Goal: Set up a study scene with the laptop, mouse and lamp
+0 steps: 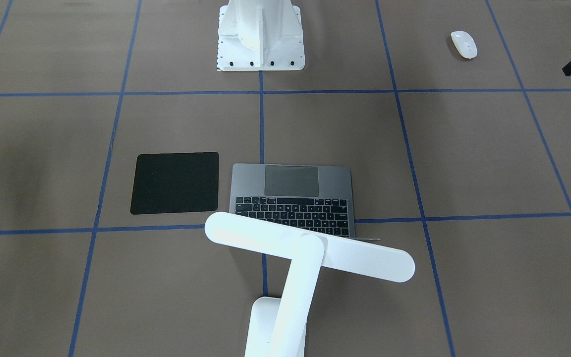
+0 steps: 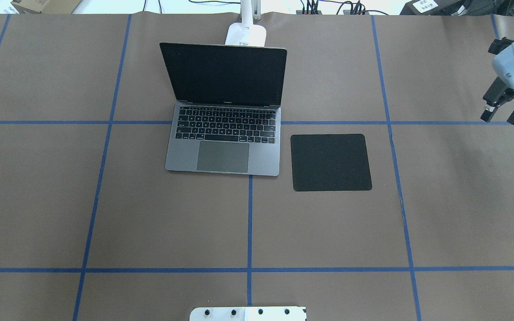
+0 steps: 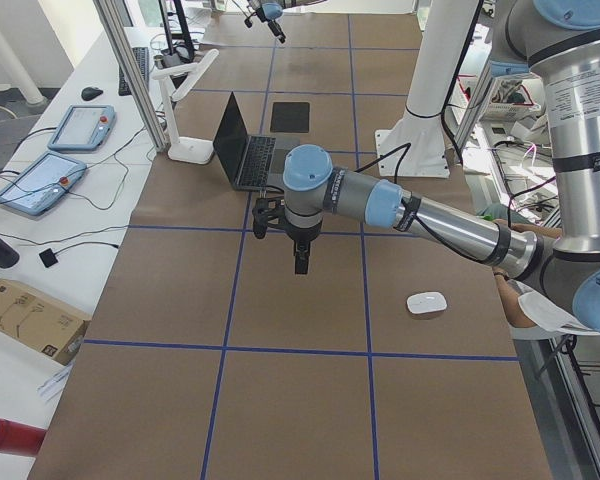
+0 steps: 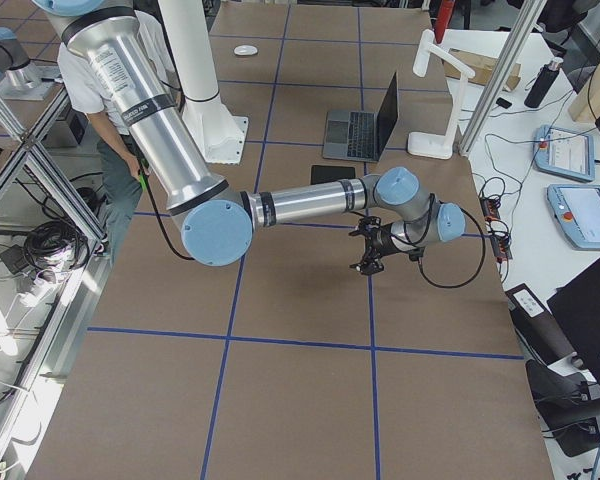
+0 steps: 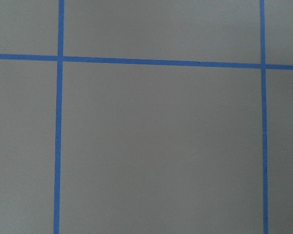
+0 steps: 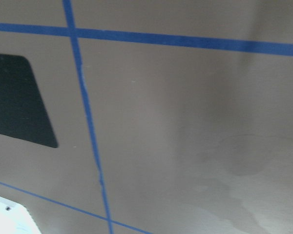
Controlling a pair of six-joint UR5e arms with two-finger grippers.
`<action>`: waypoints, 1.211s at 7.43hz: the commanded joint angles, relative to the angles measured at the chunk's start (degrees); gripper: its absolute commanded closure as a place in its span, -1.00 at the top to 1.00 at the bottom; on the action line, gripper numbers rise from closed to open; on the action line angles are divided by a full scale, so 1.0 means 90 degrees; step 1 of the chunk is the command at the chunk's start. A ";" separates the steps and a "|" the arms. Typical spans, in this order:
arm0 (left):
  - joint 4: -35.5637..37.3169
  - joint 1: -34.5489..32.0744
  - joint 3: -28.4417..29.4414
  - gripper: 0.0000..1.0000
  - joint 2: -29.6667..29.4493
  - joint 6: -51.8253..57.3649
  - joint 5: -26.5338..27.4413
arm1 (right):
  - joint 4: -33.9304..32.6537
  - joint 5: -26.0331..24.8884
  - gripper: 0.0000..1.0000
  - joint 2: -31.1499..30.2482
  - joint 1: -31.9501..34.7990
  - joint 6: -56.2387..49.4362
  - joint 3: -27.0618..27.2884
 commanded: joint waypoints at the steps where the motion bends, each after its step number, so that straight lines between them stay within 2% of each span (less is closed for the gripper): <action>1: -0.0836 0.0048 0.0180 0.99 0.0713 0.0118 0.0032 | 0.1214 -0.0521 0.97 -0.0463 0.0471 0.0025 0.0402; 2: -0.1413 0.0068 0.0248 0.99 0.1143 -0.0046 0.0022 | 0.1274 -0.0522 0.97 -0.0629 0.0578 0.0044 0.0820; 3: -0.1728 0.0262 0.0249 0.99 0.1341 -0.0628 0.0022 | 0.1313 -0.0522 0.97 -0.0650 0.0676 0.0044 0.0902; 4: -0.2118 0.1018 0.0259 0.99 0.1372 -0.1755 0.0032 | 0.1507 -0.0532 0.97 -0.0660 0.0706 0.0044 0.0903; 5: -0.3098 0.1576 0.0355 0.99 0.1759 -0.2492 0.0264 | 0.1586 -0.0541 0.97 -0.0640 0.0745 0.0044 0.0912; 7: -0.4449 0.2923 0.0638 0.99 0.1850 -0.4356 0.1024 | 0.1752 -0.0551 0.97 -0.0650 0.0814 0.0151 0.1135; 9: -0.5922 0.4212 0.0814 0.99 0.2482 -0.5910 0.1718 | 0.1763 -0.0726 0.97 -0.0679 0.0814 0.0454 0.1439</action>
